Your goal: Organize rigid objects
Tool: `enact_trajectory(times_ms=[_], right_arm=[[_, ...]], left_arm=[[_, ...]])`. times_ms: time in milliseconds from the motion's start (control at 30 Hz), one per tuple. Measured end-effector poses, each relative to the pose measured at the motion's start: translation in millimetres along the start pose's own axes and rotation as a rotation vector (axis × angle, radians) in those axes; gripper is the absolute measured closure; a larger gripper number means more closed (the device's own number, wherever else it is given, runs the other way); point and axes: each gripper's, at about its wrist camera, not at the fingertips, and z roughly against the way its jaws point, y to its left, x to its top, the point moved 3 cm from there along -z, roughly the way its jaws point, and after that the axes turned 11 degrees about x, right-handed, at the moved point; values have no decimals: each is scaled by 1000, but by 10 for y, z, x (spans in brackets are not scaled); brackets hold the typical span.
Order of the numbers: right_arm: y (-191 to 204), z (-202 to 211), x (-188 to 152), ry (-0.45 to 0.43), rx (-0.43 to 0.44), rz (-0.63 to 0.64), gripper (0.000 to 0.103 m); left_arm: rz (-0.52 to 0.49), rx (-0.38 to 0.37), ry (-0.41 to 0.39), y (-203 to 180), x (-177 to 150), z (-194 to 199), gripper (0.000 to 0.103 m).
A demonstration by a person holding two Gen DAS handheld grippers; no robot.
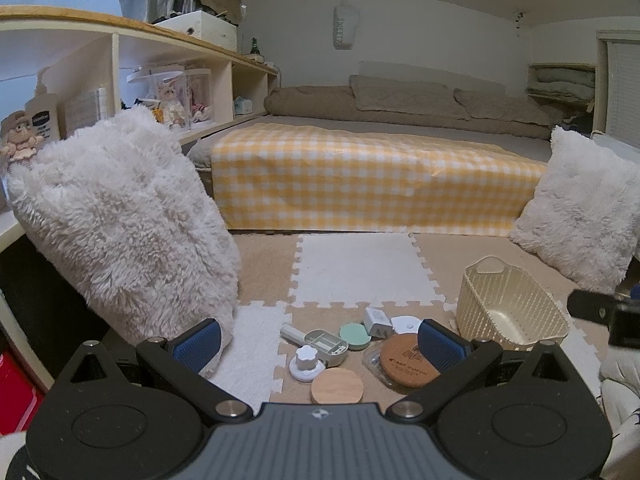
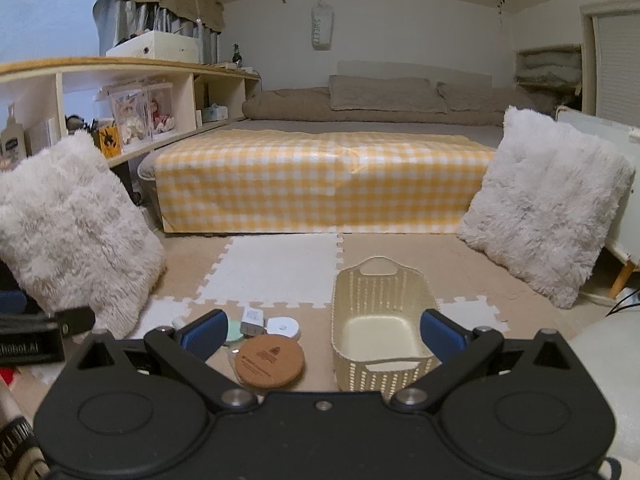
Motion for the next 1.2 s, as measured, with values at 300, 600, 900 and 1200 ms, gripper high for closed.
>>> enact_trajectory(times_ms=[300,600,900,1200], right_arm=[[-349,-206,356,-21,-52,-14,0],[-880,-529,692,-8,-138,-46,0],[-1461,-925,614,89,-167,-168,0],[-1839,-1271,217,270,-186,-320,23]], left_arm=[[-26,-39,-32,-129,174,-55,0],[-33,-141,-1,-326,313,-210,0],[-75,-211,29,-563,445,-534,0],[-156,-214,62,-825,527,-979,0]])
